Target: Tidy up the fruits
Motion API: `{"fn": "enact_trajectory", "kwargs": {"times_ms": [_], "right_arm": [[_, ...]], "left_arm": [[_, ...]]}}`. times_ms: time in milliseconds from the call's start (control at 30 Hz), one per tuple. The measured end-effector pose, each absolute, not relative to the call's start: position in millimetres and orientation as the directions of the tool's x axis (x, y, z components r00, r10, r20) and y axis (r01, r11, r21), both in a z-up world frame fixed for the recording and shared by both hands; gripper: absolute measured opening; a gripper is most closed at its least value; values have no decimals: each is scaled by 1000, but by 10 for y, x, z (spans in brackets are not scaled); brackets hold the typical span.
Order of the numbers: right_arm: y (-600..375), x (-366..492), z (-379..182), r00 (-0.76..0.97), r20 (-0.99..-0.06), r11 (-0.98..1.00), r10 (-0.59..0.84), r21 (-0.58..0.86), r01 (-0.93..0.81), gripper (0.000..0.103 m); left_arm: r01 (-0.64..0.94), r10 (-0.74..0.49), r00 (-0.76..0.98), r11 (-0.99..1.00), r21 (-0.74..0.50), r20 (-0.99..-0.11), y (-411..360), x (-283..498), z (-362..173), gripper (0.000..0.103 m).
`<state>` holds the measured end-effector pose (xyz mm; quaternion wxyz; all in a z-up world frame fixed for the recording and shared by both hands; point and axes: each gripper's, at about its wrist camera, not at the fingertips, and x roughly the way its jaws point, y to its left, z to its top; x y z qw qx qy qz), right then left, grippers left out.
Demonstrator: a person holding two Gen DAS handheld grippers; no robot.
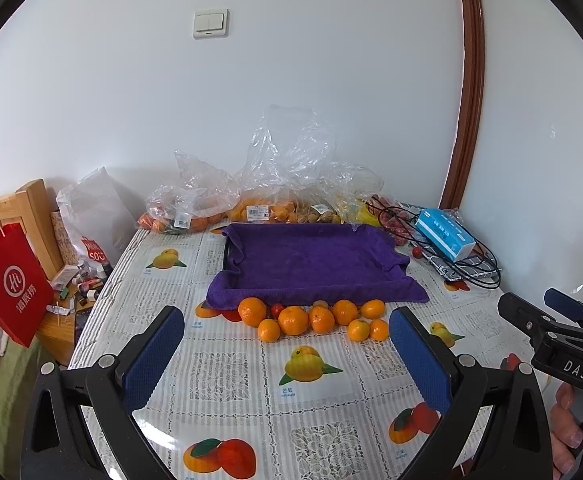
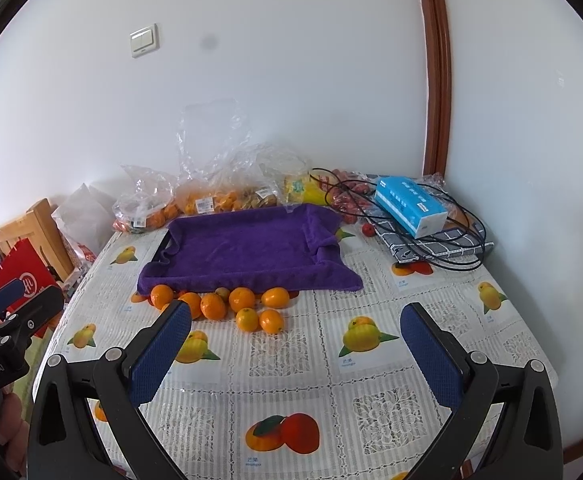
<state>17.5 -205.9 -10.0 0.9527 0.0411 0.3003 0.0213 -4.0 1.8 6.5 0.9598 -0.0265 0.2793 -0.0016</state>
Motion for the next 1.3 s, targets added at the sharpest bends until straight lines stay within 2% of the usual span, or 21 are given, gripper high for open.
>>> {"fn": "enact_trajectory", "kwargs": {"times_ms": [1300], "right_arm": [[-2070,134,-109,825,-561,995,71,96,-20,103]], "left_arm": [[-8,-28,846,998,-64,-533,21,-36,60,103]]}}
